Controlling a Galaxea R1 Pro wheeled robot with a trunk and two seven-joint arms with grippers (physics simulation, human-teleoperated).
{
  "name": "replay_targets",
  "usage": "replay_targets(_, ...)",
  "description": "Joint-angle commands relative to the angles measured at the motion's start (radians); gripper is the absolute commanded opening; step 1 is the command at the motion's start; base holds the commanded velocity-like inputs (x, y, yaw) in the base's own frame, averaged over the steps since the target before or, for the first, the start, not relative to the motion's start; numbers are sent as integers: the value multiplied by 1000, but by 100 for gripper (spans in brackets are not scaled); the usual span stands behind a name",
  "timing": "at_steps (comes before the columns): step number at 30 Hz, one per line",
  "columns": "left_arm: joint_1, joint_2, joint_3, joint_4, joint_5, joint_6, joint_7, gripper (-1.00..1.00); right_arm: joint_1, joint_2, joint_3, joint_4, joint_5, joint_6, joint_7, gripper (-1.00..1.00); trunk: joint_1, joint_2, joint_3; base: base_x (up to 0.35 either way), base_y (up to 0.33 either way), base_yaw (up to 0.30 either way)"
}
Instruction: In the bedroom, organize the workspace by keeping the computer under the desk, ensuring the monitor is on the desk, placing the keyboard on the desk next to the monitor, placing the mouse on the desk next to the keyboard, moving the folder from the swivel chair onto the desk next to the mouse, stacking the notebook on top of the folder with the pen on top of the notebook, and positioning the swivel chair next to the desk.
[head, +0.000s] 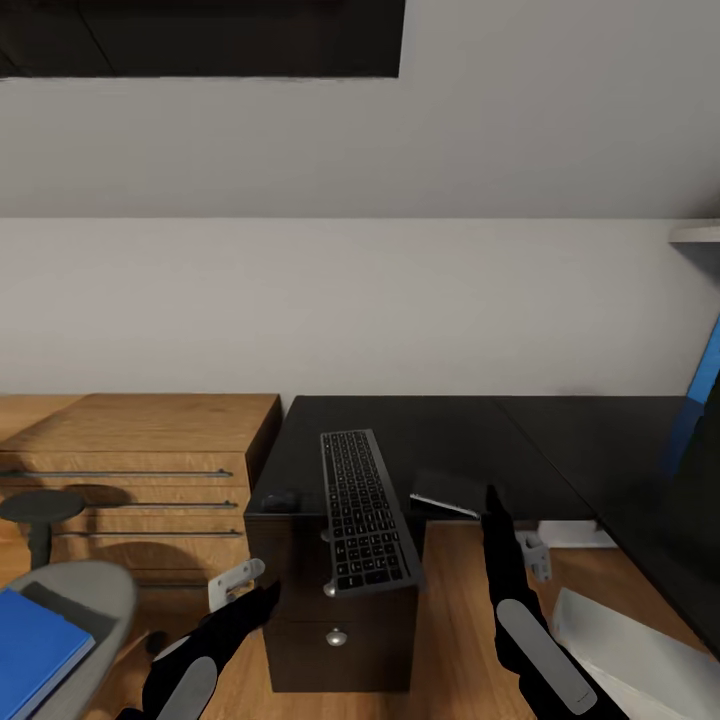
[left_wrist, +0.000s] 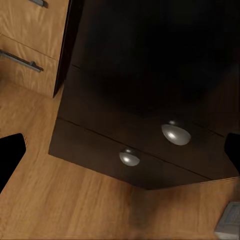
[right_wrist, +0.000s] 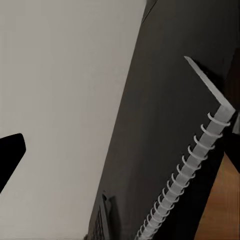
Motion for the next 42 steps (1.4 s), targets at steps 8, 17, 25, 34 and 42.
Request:
replay_targets(8, -1, 1, -2, -2, 8, 1, 9, 100, -1, -1, 4, -1, -3, -7, -4, 100, -1, -1, -1, -143, 0, 0)
replay_targets(17, -1, 1, -2, -2, 8, 1, 9, 100, -1, -1, 4, 0, -3, -6, -4, 100, -1, -1, -1, -263, 0, 0)
replay_targets(25, -1, 1, -2, -2, 8, 1, 9, 100, -1, -1, 5, 0, -3, -5, -4, 100, -1, -1, -1, -289, 0, 0)
replay_targets(34, -1, 1, -2, -2, 9, 2, 9, 100, -1, 0, 10, 3, -2, -3, -4, 100, -1, -1, -1, -203, 0, 0)
replay_targets(42, -1, 1, -2, -2, 11, 2, 9, 100, -1, 0, 11, 38, -2, 8, -4, 100, -1, -1, -1, -22, 0, 0)
